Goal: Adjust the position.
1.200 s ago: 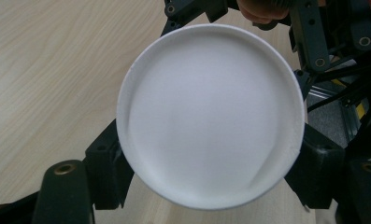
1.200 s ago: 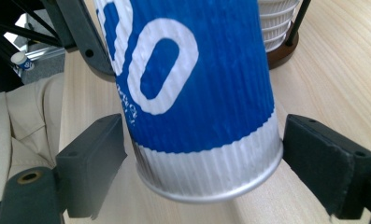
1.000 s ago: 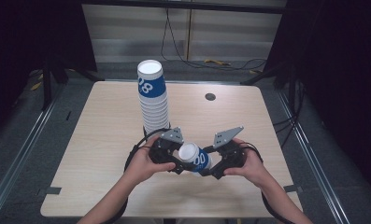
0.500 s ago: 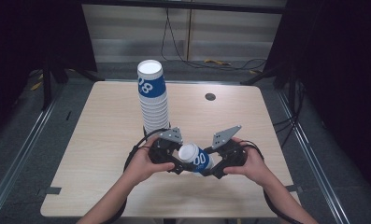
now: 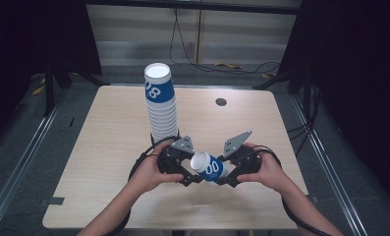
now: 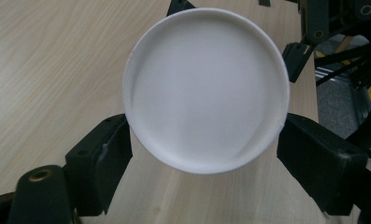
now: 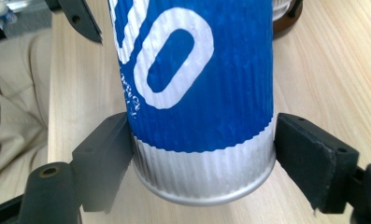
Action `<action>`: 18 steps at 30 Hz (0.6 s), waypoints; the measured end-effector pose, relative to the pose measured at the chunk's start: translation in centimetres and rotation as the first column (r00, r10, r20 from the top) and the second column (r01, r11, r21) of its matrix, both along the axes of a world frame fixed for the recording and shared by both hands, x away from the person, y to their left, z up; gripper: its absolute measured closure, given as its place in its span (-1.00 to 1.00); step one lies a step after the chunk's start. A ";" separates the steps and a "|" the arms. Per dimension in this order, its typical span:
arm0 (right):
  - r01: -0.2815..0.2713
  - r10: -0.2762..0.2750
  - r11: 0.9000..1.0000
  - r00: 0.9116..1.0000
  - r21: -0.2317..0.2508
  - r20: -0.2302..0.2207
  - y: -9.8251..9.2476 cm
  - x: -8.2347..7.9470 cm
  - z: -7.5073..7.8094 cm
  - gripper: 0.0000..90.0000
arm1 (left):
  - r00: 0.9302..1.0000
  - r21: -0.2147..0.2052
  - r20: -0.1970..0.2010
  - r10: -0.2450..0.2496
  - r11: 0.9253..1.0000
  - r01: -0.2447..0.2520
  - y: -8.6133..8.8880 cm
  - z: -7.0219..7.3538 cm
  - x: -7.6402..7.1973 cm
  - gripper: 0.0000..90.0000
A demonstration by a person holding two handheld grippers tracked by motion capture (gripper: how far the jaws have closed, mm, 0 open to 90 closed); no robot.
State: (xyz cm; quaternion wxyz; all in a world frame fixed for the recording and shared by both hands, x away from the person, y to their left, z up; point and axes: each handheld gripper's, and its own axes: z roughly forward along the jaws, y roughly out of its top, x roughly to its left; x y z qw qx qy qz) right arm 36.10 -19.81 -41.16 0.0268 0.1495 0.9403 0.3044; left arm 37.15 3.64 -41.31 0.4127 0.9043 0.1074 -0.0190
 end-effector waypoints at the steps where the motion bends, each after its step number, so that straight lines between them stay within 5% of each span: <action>1: -0.001 0.001 1.000 1.000 -0.015 0.001 0.0 0.0 0.1 -0.56 | 1.000 0.006 0.003 -0.002 1.000 0.002 -0.1 0.0 0.0 -0.60; 10: -0.027 0.030 0.990 0.999 -0.138 0.017 0.5 0.2 1.1 -0.56 | 1.000 0.055 -0.009 -0.013 0.998 0.013 -0.4 0.2 0.0 -0.61; 18: -0.050 0.055 0.972 0.998 -0.231 0.018 1.1 0.3 1.5 -0.56 | 1.000 0.056 -0.008 -0.022 0.998 0.022 -0.7 0.6 0.0 -0.62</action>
